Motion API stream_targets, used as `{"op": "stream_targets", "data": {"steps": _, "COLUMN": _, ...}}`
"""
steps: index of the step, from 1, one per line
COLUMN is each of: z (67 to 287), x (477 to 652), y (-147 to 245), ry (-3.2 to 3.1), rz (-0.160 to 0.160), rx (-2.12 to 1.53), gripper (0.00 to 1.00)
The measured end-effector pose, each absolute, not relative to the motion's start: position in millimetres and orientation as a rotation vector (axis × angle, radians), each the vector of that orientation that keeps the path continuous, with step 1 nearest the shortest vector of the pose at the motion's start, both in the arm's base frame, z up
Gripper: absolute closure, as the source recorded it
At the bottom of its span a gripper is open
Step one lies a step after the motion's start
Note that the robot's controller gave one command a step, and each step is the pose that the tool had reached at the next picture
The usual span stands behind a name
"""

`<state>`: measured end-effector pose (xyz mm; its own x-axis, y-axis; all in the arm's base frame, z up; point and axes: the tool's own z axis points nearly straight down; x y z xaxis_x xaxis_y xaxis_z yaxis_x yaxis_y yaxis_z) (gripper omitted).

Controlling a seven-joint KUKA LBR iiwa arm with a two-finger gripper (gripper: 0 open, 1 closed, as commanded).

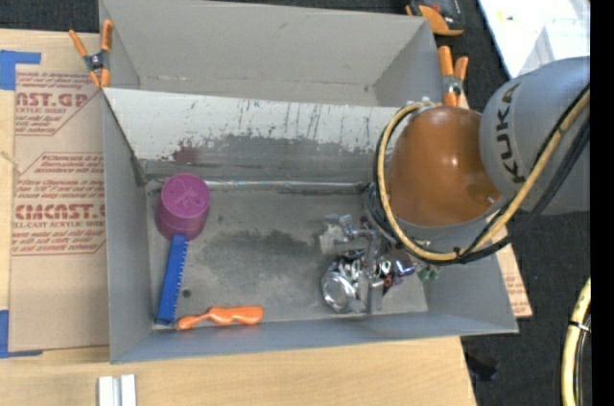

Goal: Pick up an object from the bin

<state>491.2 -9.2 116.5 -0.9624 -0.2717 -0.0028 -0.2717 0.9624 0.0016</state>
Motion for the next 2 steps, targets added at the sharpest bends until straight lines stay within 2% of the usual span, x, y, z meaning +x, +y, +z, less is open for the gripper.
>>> {"op": "stream_targets", "data": {"steps": 1, "z": 67, "x": 502.1, "y": -62, "ry": 3.129, "rz": 0.006, "rx": -0.205, "gripper": 0.0}}
{"op": "stream_targets", "data": {"steps": 2, "z": 69, "x": 491.7, "y": -72, "ry": 3.117, "rz": 0.012, "rx": -0.355, "gripper": 1.0}}
